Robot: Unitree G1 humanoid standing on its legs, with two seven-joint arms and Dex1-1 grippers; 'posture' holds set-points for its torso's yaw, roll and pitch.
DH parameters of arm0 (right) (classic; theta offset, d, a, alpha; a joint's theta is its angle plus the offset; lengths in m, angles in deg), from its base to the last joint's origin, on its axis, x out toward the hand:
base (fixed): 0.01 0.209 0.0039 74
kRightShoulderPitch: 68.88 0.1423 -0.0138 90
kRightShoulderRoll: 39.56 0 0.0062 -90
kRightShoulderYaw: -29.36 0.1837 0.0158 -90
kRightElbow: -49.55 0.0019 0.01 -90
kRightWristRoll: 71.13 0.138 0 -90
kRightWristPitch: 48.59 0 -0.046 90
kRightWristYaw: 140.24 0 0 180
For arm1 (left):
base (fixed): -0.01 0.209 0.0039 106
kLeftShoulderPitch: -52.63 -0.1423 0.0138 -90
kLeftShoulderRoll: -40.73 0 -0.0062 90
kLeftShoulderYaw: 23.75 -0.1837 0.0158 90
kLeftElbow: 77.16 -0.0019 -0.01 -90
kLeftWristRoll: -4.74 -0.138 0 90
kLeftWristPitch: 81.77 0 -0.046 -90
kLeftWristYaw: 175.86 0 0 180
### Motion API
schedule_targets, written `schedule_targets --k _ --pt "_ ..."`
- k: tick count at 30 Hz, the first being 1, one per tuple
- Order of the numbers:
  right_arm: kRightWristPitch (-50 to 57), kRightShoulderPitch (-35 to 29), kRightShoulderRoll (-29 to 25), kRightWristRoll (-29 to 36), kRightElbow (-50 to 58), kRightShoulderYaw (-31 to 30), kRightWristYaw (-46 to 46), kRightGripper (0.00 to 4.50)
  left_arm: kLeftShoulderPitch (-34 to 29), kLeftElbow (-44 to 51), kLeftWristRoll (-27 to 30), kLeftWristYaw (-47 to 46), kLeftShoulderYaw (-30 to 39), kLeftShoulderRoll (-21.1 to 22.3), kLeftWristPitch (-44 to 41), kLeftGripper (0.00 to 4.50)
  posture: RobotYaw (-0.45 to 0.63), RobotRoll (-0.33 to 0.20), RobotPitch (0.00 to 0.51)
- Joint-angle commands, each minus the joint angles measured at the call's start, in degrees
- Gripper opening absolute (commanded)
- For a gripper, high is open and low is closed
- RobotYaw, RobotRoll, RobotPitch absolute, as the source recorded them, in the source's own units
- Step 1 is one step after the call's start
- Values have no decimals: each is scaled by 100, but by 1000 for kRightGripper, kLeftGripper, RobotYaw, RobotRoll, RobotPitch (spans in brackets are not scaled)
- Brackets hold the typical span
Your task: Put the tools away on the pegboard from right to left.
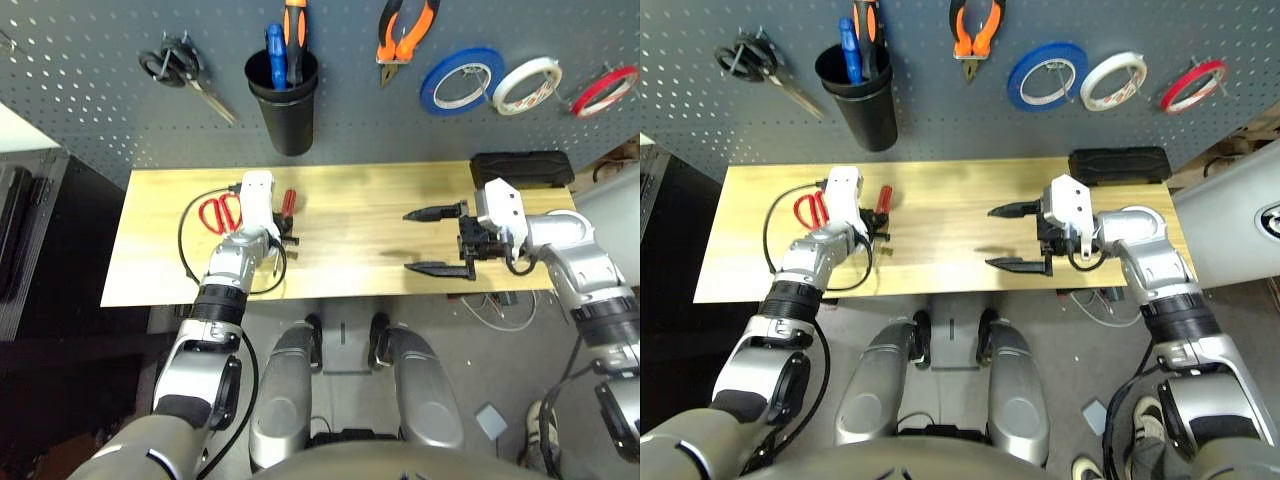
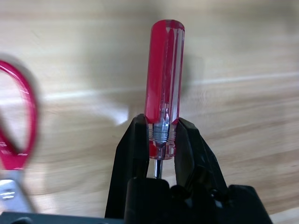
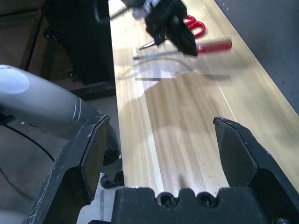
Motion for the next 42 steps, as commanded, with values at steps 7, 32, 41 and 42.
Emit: schedule_targets --k 7,32,41,42 --pt "1075 295 160 1253 753 741 75 4500 -1193 2531 262 169 460 719 -1245 779 -5 0 288" --pt "1663 1095 22 1689 528 1355 36 4500 -1873 5263 1373 212 1511 381 673 779 29 0 257" --pt "1589 1177 -7 1581 340 1368 -46 4500 -613 5176 1535 -145 1232 376 487 779 30 0 257" --pt "1595 1176 -4 1578 339 1368 -43 4500 -500 5103 1509 -166 1204 394 522 779 30 0 257"
